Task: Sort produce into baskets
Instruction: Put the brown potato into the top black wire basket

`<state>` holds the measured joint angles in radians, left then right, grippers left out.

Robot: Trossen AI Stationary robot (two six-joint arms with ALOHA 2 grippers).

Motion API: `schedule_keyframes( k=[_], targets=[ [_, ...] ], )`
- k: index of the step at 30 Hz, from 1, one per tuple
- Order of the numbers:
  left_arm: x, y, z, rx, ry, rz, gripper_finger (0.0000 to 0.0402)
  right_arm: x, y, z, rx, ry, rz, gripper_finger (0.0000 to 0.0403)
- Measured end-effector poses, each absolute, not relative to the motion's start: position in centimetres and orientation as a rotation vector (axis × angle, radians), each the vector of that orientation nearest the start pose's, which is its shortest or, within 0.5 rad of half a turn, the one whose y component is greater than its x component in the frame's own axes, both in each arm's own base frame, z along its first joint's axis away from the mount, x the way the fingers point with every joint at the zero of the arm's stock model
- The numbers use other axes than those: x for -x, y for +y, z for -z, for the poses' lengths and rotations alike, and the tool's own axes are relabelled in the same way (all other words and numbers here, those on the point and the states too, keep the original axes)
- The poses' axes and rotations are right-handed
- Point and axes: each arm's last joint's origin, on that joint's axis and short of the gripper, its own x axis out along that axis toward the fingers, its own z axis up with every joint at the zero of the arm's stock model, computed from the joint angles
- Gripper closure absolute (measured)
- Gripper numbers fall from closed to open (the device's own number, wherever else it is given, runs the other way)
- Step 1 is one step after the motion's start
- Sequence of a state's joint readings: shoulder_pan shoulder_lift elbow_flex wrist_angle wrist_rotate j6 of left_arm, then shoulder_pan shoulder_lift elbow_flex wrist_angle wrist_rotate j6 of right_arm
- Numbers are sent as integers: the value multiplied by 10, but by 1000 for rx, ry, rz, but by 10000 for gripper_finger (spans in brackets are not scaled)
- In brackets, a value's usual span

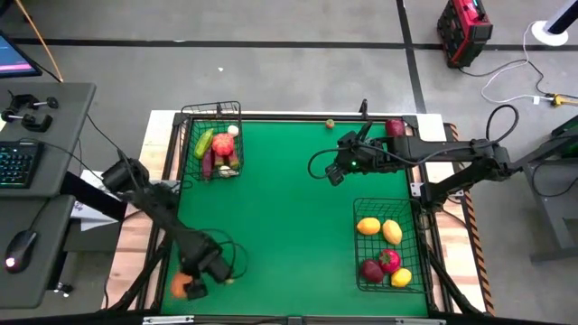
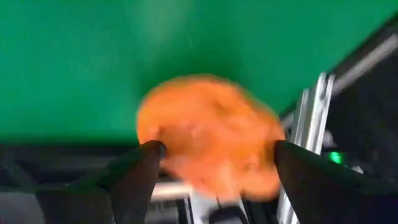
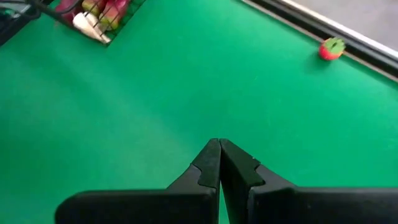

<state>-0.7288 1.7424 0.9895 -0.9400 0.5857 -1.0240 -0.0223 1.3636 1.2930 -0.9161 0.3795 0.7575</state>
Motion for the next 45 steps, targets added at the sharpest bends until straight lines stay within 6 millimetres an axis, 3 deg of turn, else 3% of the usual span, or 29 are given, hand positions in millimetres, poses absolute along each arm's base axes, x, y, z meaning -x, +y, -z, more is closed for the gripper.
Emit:
schedule_keyframes(
  k=[4, 6, 10, 13, 18, 23, 26, 32, 39, 45],
  targets=[
    [-213, -162, -135, 338, 1922, -178, 103, -266, -16, -325, -520, 787, 697, 402],
    [-225, -149, -142, 301, 1830, -182, 103, -266, -16, -325, -520, 787, 697, 402],
    [-244, -117, -143, 297, 1825, -217, 103, -267, -16, -326, -525, 788, 690, 402],
    [-260, -105, -168, 297, 1734, -188, 103, -267, -16, -326, -528, 791, 685, 402],
    [-269, -92, -202, 101, 1615, -211, 103, -267, -15, -325, -538, 799, 670, 402],
    [-264, -76, -233, -19, 1479, -251, 103, -267, -15, -325, -539, 799, 670, 402],
    [-257, -58, -254, 13, 1366, -362, 103, -267, -15, -325, -546, 797, 673, 402],
    [-251, -34, -277, 67, 1217, -461, 103, -267, -15, -326, -564, 787, 680, 402],
    [-246, -34, -290, 56, 1133, -409, 103, -267, -15, -326, -588, 777, 690, 402],
    [-249, -39, -285, 122, 1173, -356, 103, -267, -15, -326, -590, 776, 690, 402]
  ],
)
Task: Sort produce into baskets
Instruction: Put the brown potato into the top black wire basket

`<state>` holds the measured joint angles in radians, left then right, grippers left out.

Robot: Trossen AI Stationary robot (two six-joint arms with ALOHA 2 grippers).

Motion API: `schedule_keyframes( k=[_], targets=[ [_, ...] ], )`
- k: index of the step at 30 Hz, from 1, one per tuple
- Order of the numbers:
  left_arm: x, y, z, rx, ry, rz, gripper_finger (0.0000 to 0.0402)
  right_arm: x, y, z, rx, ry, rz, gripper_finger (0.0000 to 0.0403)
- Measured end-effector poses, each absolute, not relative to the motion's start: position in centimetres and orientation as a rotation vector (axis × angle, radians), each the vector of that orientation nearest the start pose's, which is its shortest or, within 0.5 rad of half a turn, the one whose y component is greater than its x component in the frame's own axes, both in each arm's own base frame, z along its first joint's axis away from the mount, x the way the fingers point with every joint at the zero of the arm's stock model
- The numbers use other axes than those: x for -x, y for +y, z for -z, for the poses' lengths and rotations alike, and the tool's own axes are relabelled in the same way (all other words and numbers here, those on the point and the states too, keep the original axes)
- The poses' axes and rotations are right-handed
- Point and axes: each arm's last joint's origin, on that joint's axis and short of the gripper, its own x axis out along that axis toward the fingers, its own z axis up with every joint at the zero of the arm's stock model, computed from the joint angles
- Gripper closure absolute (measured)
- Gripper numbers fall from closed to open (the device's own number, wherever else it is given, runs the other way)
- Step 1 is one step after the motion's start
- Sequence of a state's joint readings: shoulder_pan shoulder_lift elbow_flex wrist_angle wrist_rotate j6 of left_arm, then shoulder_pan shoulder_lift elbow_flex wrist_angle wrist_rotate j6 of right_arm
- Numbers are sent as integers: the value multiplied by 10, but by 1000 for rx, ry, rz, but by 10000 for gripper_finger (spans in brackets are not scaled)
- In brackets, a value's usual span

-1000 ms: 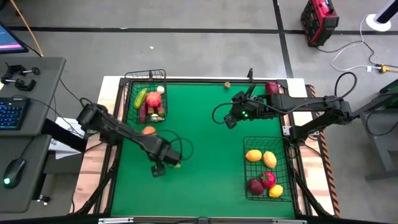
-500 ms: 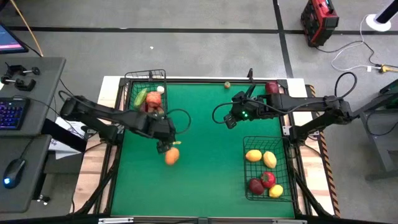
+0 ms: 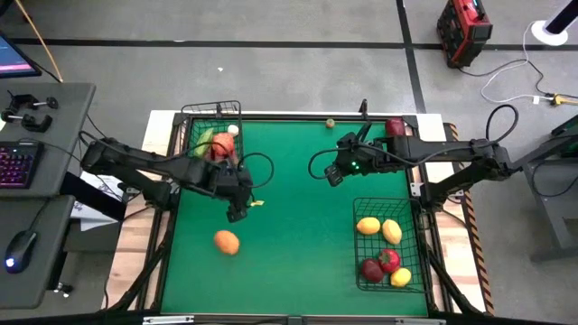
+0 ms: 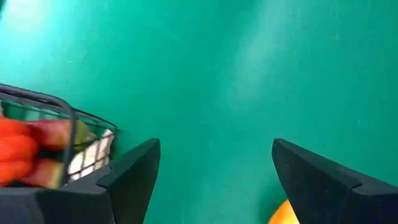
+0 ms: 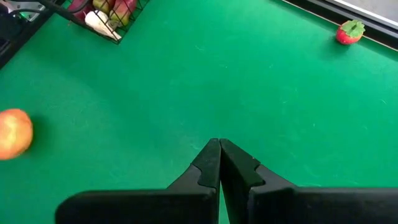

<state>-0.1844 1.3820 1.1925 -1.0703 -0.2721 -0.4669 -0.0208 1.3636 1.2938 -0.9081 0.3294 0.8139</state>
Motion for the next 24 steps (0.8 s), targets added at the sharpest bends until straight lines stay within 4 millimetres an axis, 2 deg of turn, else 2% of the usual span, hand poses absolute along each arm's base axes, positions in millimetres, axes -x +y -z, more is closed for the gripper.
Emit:
schedule_keyframes(
  k=[4, 12, 15, 20, 24],
  targets=[
    [-249, -40, -271, 151, 1257, -289, 87, -267, -15, -326, -589, 774, 689, 402],
    [-258, -40, -237, 182, 1507, -129, 9, -268, -15, -326, -590, 764, 689, 402],
    [-263, -45, -227, 224, 1566, -42, 7, -268, -15, -326, -590, 764, 688, 402],
    [-261, -54, -226, 259, 1574, -82, 8, -268, -15, -326, -610, 757, 698, 402],
    [-255, -61, -233, 96, 1533, -65, 8, -268, -15, -326, -613, 755, 699, 402]
  ],
)
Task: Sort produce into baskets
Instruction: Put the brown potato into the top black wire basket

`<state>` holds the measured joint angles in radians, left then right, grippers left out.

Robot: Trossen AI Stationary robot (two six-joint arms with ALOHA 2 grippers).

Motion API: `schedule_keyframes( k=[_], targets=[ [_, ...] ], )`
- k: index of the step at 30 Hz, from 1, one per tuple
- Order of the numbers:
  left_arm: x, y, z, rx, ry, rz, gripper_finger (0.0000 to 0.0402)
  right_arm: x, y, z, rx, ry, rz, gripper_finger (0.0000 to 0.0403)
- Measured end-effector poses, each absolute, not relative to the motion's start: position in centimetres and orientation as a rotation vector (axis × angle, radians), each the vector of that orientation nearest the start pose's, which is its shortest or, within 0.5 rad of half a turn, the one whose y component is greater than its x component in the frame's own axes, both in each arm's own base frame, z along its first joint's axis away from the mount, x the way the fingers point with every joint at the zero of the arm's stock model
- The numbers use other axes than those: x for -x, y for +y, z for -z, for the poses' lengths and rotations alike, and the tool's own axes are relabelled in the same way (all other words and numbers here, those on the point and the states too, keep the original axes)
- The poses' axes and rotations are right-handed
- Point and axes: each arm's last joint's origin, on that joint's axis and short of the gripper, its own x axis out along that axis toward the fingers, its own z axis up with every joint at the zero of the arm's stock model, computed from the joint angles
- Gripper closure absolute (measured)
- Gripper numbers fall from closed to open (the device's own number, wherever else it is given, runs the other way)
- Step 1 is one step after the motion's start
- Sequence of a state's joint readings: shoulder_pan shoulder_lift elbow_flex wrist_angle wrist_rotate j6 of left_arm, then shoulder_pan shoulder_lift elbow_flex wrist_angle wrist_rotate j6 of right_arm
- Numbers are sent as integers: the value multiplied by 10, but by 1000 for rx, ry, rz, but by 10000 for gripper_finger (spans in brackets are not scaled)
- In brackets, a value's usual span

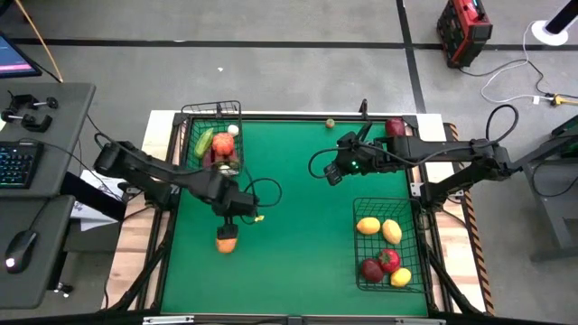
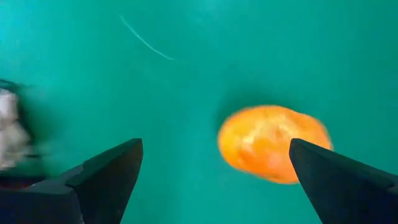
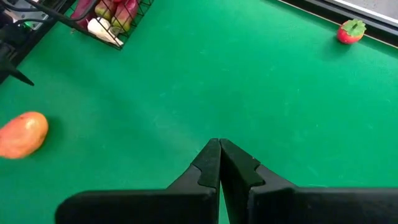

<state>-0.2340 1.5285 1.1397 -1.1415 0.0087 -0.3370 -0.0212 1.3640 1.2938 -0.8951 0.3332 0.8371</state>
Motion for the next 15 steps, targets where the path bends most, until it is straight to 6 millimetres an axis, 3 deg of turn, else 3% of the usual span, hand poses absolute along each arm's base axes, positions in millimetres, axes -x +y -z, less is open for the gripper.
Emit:
schedule_keyframes(
  k=[3, 10, 15],
  targets=[
    [-255, -67, -235, 28, 1485, -125, 8, -268, -15, -326, -614, 753, 698, 402],
    [-261, -75, -231, 254, 1447, -205, 9, -268, -15, -326, -617, 752, 700, 402],
    [-254, -98, -231, 8, 1452, 22, 9, -268, -16, -326, -615, 753, 700, 402]
  ],
)
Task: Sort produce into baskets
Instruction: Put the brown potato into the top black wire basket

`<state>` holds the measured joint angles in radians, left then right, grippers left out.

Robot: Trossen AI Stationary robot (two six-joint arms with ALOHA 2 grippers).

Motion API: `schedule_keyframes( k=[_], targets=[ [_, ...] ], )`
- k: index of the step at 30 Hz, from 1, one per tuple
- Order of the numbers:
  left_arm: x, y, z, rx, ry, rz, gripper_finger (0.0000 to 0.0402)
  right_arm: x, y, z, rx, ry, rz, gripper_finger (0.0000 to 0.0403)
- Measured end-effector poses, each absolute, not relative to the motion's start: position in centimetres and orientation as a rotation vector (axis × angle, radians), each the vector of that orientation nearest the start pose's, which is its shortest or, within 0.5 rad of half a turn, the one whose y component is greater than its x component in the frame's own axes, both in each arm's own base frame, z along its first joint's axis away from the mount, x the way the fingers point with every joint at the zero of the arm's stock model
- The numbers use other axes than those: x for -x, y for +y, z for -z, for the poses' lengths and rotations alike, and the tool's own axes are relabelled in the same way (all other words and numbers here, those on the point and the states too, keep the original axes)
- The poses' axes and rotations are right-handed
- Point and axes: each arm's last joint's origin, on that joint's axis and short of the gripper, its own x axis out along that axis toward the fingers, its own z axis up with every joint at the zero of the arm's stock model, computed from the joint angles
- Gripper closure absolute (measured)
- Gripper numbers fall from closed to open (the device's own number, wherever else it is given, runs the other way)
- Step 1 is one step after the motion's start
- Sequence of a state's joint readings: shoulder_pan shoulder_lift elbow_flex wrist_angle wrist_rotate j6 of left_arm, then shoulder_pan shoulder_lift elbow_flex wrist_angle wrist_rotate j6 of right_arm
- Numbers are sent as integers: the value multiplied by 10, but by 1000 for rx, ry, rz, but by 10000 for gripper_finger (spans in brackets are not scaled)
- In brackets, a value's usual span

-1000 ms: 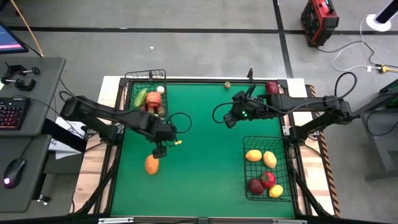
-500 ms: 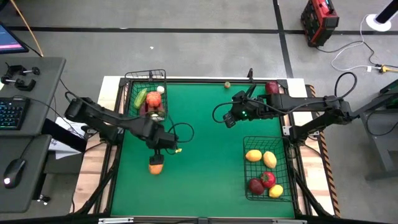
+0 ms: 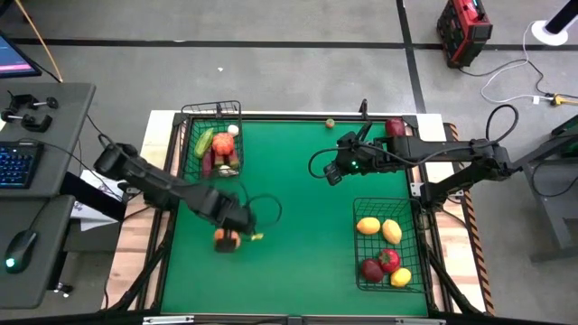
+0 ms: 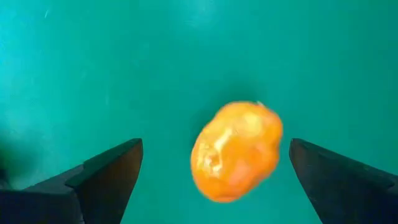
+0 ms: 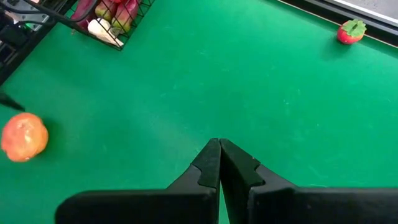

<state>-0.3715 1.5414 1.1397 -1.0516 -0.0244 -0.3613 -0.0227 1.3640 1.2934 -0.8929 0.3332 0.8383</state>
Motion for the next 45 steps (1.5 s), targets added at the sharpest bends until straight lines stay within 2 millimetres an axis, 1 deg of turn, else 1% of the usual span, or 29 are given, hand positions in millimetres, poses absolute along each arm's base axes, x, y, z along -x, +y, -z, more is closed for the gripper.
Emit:
schedule_keyframes(
  k=[3, 5, 8, 11, 15, 17, 25, 30, 38, 42, 45],
  targets=[
    [-246, -116, -231, -207, 1428, 135, 9, -268, -16, -326, -617, 752, 701, 402],
    [-241, -127, -232, -297, 1397, 180, 9, -268, -16, -326, -617, 752, 701, 402],
    [-236, -137, -231, -363, 1382, 226, 9, -268, -14, -326, -615, 754, 697, 402],
    [-232, -134, -222, -386, 1410, 225, 9, -268, -14, -326, -615, 754, 697, 402],
    [-224, -132, -201, -362, 1456, 259, 9, -268, -14, -326, -613, 755, 696, 402],
    [-222, -131, -195, -348, 1460, 255, 9, -268, -14, -326, -613, 755, 696, 402],
    [-228, -135, -192, -313, 1398, 238, 9, -268, -15, -326, -609, 756, 697, 402],
    [-232, -137, -181, -348, 1438, 258, 9, -268, -15, -326, -608, 757, 697, 402],
    [-237, -140, -157, -371, 1534, 246, 9, -268, -15, -326, -609, 761, 700, 402],
    [-237, -141, -154, -332, 1549, 206, 9, -268, -15, -326, -610, 760, 700, 402],
    [-237, -142, -154, -303, 1560, 226, 10, -268, -15, -326, -611, 760, 701, 402]
  ],
)
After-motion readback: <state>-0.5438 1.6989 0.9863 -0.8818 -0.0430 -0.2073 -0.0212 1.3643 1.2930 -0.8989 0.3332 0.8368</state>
